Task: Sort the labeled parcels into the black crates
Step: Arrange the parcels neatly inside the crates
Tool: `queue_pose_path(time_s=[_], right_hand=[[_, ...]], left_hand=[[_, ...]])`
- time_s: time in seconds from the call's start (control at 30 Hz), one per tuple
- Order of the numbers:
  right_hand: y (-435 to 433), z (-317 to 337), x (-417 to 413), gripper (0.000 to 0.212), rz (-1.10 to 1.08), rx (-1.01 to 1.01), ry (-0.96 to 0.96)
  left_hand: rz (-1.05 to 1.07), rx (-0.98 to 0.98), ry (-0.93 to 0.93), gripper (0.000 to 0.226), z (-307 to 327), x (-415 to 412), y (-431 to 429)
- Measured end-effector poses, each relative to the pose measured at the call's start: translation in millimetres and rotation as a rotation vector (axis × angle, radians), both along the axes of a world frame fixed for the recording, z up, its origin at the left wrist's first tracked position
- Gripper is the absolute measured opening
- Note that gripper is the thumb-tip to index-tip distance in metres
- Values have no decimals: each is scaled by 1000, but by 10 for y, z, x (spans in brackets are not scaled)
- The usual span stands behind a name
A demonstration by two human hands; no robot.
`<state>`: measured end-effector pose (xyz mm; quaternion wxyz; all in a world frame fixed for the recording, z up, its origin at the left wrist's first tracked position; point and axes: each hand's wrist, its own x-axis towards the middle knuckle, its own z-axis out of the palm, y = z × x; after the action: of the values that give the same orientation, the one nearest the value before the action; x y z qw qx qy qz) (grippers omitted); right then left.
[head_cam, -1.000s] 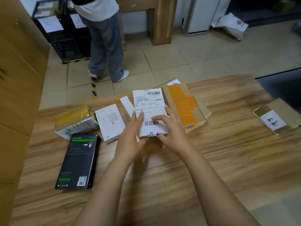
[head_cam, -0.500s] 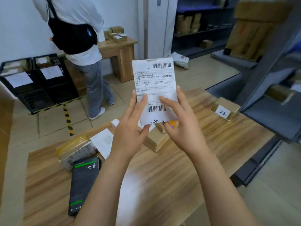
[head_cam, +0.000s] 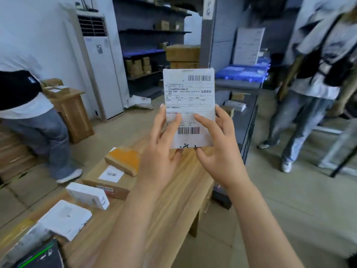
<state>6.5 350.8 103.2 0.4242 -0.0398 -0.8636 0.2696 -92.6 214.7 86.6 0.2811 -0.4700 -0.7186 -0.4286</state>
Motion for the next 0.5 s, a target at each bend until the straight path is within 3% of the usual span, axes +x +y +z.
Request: queue_pose_path(time_s=[0.2,0.33,0.5], right_hand=[[444,133,1043,66,-189,-14,14],[685,152,1849,68,-301,-25,8],[815,61,2839,69,-442,-56,-54]], left_hand=[[-151,28,12,68,129,808,687],[-282,46,0,80,104,1466,1109],[-424,-5,-32,79,11,2335,1404]])
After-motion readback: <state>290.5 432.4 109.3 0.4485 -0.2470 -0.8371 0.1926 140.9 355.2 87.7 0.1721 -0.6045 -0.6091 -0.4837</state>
